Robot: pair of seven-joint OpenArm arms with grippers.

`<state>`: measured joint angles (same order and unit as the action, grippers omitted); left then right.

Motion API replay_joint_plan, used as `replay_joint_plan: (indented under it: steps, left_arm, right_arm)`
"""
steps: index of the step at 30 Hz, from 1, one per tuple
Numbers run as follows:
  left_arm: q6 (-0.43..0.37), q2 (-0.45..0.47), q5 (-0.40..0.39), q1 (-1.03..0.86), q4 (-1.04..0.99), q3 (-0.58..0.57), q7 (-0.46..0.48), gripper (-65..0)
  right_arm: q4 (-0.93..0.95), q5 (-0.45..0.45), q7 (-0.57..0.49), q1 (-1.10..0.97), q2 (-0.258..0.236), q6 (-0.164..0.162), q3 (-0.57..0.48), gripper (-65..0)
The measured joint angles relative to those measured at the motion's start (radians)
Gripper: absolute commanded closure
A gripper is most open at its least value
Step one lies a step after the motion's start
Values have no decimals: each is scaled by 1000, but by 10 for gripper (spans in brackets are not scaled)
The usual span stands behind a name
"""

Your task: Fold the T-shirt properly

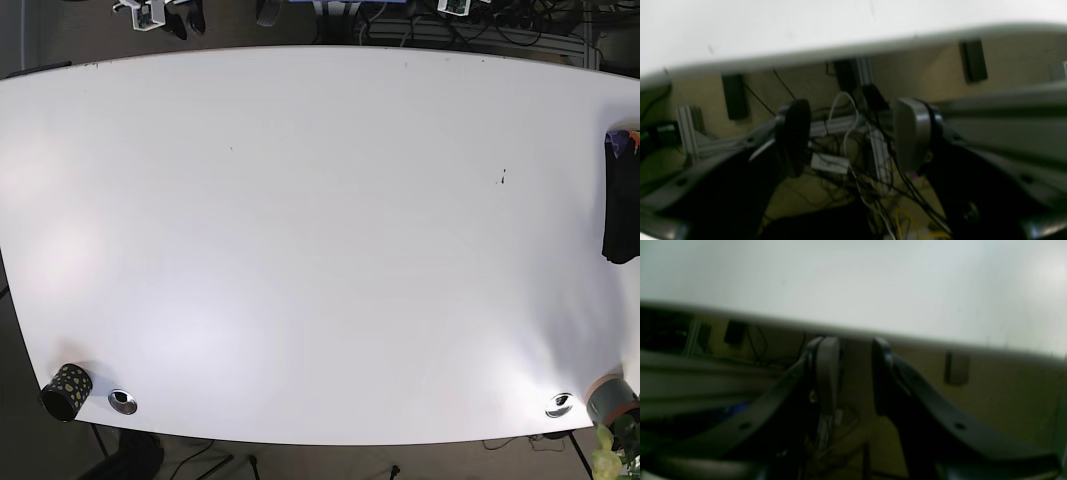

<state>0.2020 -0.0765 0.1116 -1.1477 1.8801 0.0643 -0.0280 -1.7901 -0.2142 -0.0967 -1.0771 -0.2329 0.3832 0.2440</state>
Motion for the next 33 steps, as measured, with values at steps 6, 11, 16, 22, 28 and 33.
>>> replay_joint_plan:
  steps: [6, 11, 16, 22, 28, 33]
  left_arm:
    - [-8, -1, -3, 14, -118, 71, -4, -365]
    - [-4, 5, -3, 103, -267, 66, -3, -365]
    - [6, 44, -6, 201, -443, 63, 2, -365]
    - [-12, 89, -3, 324, -634, 78, 2, -365]
    - [1, 114, -7, 430, -810, 78, 10, -365]
    - [-7, 133, -7, 503, -954, 85, 15, -365]
  right_arm:
    - [58, 1, 0, -72, -5, 6, -42, -159]
    - [193, 10, -5, -34, -9, 2, -42, -159]
    - [366, 13, -4, 68, -11, -5, -47, -159]
    - [556, 58, -11, 185, -27, 3, -109, -159]
    - [686, 115, -5, 270, -33, -3, -198, -159]
    - [771, 151, -16, 344, -18, 2, -224, -159]
